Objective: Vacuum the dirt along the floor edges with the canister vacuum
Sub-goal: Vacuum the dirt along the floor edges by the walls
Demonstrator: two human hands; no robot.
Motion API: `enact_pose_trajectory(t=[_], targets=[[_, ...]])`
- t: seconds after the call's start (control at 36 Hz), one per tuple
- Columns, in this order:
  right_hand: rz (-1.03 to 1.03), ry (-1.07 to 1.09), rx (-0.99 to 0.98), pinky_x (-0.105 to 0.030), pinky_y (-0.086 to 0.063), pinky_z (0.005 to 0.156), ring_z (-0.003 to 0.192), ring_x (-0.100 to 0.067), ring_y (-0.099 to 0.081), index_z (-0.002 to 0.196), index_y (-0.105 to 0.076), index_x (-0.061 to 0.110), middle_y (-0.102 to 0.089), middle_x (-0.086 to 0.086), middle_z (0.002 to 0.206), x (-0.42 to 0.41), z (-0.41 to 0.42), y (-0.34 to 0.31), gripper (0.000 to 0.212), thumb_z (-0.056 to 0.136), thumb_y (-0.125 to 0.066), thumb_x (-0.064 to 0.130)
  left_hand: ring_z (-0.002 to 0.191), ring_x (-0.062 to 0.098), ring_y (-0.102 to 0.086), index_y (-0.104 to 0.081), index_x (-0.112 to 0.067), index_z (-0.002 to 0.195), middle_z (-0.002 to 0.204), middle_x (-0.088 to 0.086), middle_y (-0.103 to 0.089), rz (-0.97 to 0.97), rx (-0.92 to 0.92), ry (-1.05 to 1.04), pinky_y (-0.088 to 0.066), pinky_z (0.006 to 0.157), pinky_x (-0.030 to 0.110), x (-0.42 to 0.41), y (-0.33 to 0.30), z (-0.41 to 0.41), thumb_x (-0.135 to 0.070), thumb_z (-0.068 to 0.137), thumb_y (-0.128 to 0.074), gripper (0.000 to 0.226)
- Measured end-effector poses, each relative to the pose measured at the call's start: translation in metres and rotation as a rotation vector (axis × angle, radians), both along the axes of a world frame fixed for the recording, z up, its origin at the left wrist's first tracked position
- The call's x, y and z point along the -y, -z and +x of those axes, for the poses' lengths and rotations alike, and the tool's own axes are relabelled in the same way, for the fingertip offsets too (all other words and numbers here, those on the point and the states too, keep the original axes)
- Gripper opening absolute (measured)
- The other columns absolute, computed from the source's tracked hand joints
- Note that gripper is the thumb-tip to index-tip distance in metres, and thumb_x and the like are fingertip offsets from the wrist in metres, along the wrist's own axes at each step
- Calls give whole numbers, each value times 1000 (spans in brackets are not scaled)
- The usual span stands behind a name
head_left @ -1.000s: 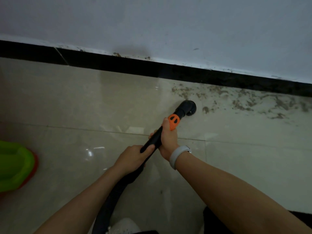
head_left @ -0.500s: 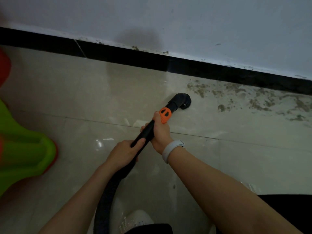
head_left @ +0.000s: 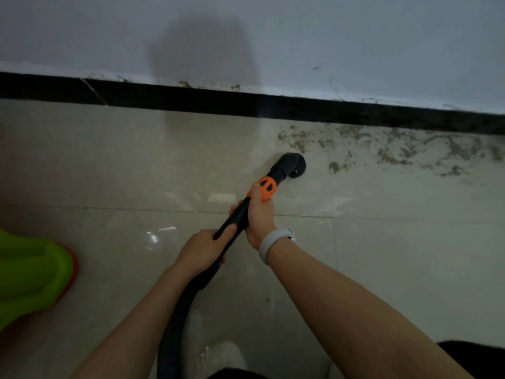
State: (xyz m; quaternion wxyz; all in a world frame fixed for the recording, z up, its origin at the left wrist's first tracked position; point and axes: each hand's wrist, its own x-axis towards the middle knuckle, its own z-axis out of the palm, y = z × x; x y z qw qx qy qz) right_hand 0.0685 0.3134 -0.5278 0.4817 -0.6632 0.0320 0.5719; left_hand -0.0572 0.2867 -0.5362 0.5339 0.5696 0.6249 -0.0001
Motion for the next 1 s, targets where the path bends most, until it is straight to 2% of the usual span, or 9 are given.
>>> enact_pose_trajectory(t=[0.11,0.19,0.31,0.39,0.5,0.67,0.86,1.0], targets=[[-27,-36,38,-41,-55,62,54,-23,-54,75,-46,11,-49,-9,67,-8,1,-2,30,99,-51,30,58,15,-65,-66,-15,69,61,0,-69,24,-48,-33,-48,59,24,2,-6,-1,-64,91,-38,60],[-50,-48,6,-35,-53,53,50,-22,-55,76,-44,12,-49,-8,66,-9,6,-6,31,100,-48,29,58,16,-66,-65,-16,67,61,0,-69,57,-89,-48,-48,60,26,11,-12,-5,-68,89,-39,62],[-76,-167,-60,-38,-53,58,53,-23,-55,77,-41,12,-48,-8,68,-1,1,-19,30,101,-45,29,55,15,-65,-66,-18,68,56,-2,-67,59,-167,-82,-48,60,27,32,-27,-13,-73,86,-37,64],[-109,-296,-152,-41,-55,70,62,-24,-59,83,-41,14,-51,-8,79,14,-7,-31,28,102,-45,34,53,14,-65,-65,-20,65,52,-4,-65,55,-222,-118,-49,61,27,53,-42,-26,-69,88,-38,61],[-130,-424,-222,-44,-55,79,73,-26,-64,104,-42,15,-54,-7,91,44,-9,-32,21,101,-45,36,52,12,-64,-63,-22,67,54,-4,-66,43,-283,-155,-48,59,25,88,-53,-34,-71,87,-38,58],[-78,-436,-222,-44,-56,80,71,-26,-63,87,-45,17,-53,-5,83,83,-10,-20,21,101,-47,33,57,14,-64,-65,-23,70,60,-2,-67,48,-292,-200,-49,60,27,130,-45,-32,-67,88,-42,52],[1,-387,-146,-41,-58,72,62,-25,-64,83,-44,14,-51,-4,71,113,-6,5,24,101,-46,29,50,11,-59,-60,-23,59,49,-7,-60,58,-260,-167,-43,56,26,151,-16,-31,-63,87,-47,50],[13,-249,-102,-40,-57,69,61,-23,-65,86,-44,15,-53,-6,78,119,32,9,22,101,-45,31,60,9,-62,-68,-23,80,61,-6,-66,112,-280,19,-45,60,26,133,-8,-3,-67,86,-45,51]])
